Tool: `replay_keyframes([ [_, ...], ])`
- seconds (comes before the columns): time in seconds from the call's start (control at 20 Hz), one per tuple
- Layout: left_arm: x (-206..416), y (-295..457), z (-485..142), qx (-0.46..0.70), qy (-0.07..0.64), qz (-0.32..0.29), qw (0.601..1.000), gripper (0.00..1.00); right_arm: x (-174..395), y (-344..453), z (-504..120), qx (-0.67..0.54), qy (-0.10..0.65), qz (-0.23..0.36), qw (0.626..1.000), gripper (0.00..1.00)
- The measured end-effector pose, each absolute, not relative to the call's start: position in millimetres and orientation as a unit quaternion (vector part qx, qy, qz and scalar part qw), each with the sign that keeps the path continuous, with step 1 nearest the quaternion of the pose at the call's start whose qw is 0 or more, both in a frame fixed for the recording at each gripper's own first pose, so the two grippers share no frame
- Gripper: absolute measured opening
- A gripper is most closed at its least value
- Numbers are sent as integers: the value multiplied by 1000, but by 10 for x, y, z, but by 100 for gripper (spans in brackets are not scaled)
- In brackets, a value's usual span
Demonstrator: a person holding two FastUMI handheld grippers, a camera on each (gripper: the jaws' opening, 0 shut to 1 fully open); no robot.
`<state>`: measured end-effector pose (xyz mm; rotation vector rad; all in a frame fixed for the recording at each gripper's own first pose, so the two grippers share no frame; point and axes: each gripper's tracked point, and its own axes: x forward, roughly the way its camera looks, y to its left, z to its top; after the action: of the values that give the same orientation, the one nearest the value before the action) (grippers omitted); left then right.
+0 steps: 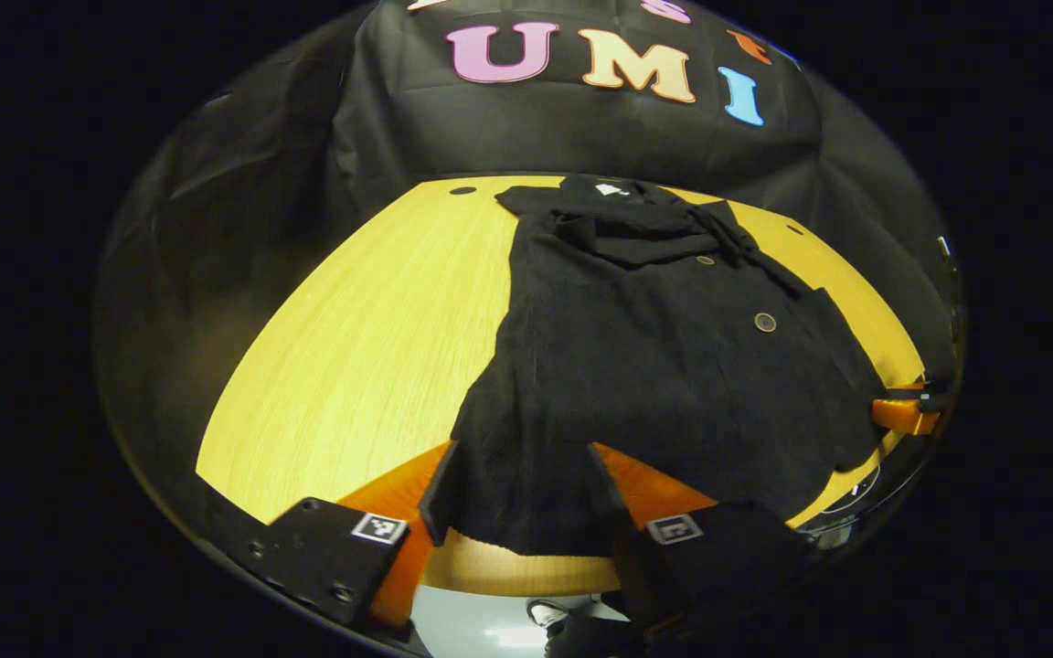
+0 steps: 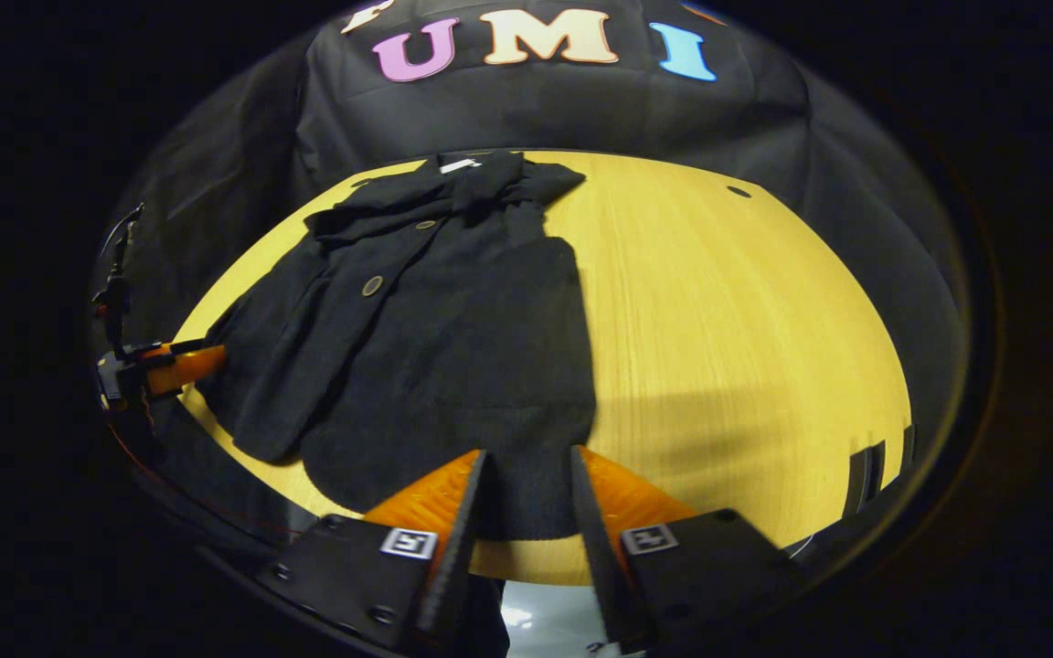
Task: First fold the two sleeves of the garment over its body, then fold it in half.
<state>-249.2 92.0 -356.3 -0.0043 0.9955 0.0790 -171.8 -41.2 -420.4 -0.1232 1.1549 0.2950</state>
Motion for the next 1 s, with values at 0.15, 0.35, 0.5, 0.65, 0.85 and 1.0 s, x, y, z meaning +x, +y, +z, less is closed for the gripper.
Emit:
replay_keyframes([
  [0.15,-2450,772,-3573,-19,465,17,885,28,-1707,-376,-4202,-52,543,152,824,11],
  [0.35,-2432,742,-3592,-53,468,26,882,0,-1694,-367,-4201,-27,550,159,819,3],
  [0.5,-2442,743,-3588,-58,481,33,874,0,-1671,-344,-4190,-30,549,170,818,3],
  [0.65,-2396,689,-3490,-69,480,42,874,0,-1625,-303,-4046,-18,524,183,832,3],
  [0.85,-2179,603,-3258,-100,457,52,883,0,-1516,-204,-3844,12,505,199,840,3],
  [1.0,-2038,567,-3138,-104,446,43,888,0,-1392,-85,-3680,23,491,212,845,3],
])
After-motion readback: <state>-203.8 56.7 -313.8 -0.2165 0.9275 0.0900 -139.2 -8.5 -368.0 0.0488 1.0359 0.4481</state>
